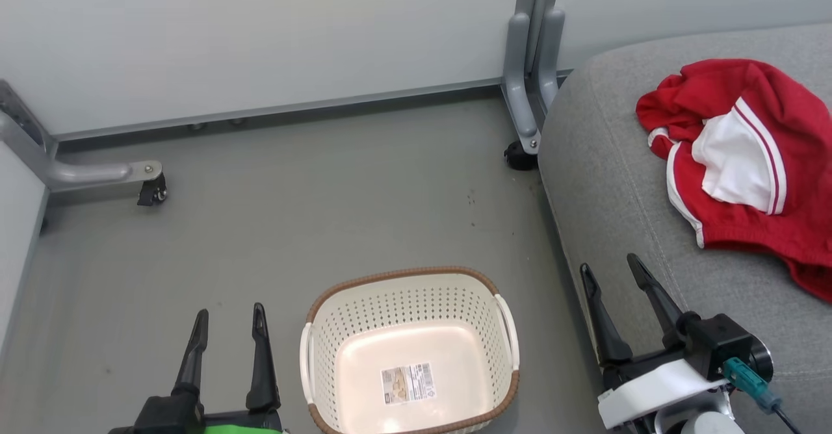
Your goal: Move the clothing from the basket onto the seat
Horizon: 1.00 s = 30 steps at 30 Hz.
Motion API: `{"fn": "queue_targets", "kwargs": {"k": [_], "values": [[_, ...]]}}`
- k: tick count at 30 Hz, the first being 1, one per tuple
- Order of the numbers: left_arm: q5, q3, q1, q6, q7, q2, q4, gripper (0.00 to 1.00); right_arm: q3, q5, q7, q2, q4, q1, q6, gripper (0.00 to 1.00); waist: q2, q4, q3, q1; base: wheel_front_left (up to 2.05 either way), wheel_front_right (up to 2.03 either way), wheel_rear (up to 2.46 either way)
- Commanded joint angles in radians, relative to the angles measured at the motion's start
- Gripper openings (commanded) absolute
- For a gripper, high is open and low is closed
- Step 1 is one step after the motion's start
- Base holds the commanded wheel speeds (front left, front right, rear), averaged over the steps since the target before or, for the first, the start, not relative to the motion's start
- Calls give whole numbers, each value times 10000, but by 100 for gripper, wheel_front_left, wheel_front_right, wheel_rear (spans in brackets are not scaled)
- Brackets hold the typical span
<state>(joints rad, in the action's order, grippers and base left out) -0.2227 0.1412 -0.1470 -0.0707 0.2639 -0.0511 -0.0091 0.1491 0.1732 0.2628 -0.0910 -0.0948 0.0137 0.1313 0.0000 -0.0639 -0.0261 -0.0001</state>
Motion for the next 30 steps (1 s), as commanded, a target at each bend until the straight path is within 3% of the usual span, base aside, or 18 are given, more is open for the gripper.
{"fn": "queue_targets", "kwargs": {"k": [1,24,25,30], "values": [[1,-18,-192,-9,6,-1,64,100,-5,-64,29,-35,22,230,-10,100,0,32,394,1,0,0,0],[234,54,-193,286,6,-2,581,100,13,-84,29,-75,-167,473,-10,100,0,134,904,1,0,0,0],[280,58,-100,265,0,8,548,0,6,-69,0,-48,-157,295,0,0,0,134,905,1,0,0,0],[177,102,-108,274,-15,12,924,0,15,48,-33,-4,-531,459,2,0,0,138,904,1,0,0,0]]}}
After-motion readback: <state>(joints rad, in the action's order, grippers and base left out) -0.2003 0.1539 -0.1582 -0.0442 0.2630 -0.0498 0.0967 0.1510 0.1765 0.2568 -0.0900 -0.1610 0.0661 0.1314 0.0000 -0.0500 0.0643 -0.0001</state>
